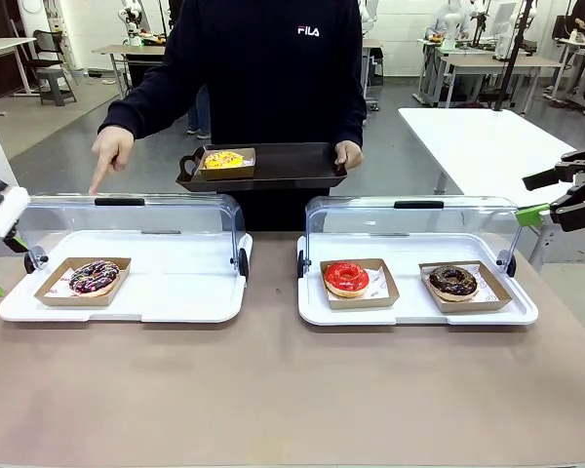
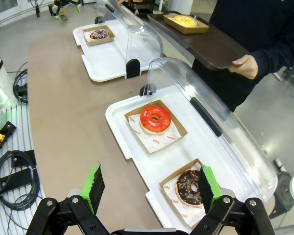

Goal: Provide the desired donut to the person.
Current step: Pick up and lift the Paper togo box containing the Donut pointed at by the person.

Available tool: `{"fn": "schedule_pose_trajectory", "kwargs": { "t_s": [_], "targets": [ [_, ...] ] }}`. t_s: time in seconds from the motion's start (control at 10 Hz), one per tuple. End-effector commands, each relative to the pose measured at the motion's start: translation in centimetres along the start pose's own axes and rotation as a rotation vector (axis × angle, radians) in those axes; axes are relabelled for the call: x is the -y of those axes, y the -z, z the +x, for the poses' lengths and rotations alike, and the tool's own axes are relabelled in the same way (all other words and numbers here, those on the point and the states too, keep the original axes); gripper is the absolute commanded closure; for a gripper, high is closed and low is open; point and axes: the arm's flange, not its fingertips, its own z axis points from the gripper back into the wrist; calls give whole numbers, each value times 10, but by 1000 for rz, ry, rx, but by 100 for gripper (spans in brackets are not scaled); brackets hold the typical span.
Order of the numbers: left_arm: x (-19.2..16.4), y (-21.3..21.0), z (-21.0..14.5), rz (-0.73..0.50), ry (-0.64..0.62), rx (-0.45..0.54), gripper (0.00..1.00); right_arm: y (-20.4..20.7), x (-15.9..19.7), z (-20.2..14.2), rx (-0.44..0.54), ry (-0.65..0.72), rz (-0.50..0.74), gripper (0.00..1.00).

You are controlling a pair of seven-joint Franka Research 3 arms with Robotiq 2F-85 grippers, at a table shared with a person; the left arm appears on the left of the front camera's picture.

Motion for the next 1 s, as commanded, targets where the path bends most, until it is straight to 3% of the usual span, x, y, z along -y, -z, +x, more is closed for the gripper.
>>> {"fn": "schedule_pose_trajectory", "kwargs": {
  "t_s": [0.0, 0.5, 0.9],
  "targets": [
    [-22, 33, -7, -10, 17, 1, 0, 3, 1, 1, 24, 1, 11, 0],
    [-43, 84, -12, -32, -28, -24, 0, 3, 1, 1, 24, 1, 11, 0],
    [-49, 94, -21, -3, 2, -46, 0, 3, 1, 1, 24, 1, 11, 0]
  ]
}}
